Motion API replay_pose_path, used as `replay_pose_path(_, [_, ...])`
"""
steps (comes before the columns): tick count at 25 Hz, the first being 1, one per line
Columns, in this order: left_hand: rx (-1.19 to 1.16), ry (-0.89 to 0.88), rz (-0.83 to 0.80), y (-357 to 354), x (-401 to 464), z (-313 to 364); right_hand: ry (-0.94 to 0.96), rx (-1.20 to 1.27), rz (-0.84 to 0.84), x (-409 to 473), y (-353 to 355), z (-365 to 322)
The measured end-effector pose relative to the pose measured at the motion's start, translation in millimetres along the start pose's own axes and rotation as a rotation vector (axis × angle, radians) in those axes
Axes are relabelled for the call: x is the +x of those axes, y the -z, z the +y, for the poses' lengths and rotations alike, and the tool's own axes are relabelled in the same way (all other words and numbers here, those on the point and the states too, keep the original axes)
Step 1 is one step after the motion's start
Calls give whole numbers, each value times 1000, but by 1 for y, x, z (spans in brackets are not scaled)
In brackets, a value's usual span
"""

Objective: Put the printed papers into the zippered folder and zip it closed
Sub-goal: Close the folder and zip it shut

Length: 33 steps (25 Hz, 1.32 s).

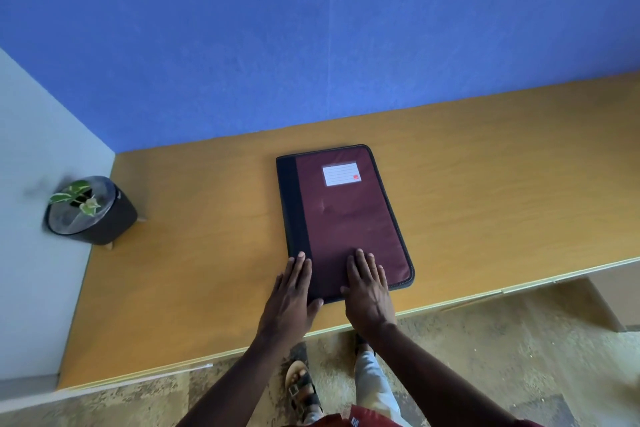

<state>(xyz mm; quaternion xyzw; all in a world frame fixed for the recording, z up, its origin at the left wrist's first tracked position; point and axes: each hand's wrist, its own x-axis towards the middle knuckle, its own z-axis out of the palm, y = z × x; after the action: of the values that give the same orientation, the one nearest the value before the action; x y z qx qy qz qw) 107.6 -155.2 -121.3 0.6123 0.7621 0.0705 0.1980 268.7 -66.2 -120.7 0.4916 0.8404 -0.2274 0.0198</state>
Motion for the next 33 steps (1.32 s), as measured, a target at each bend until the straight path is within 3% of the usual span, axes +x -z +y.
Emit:
replay_pose_path(4, [-57,-3,14,0,-26,-22,71,19,104,-21,-6,-31])
replay_pose_path(11, [-5,6,18,6,-41,-54,57,193,-18,-34,-24,-66])
replay_pose_path(18, [-150,-54,26,16,-43,-64,17,197,-81,-30,-31,-82])
replay_pose_path(33, [-325,23,-33,14,-44,-56,45,167,-62,-37,-32,-94])
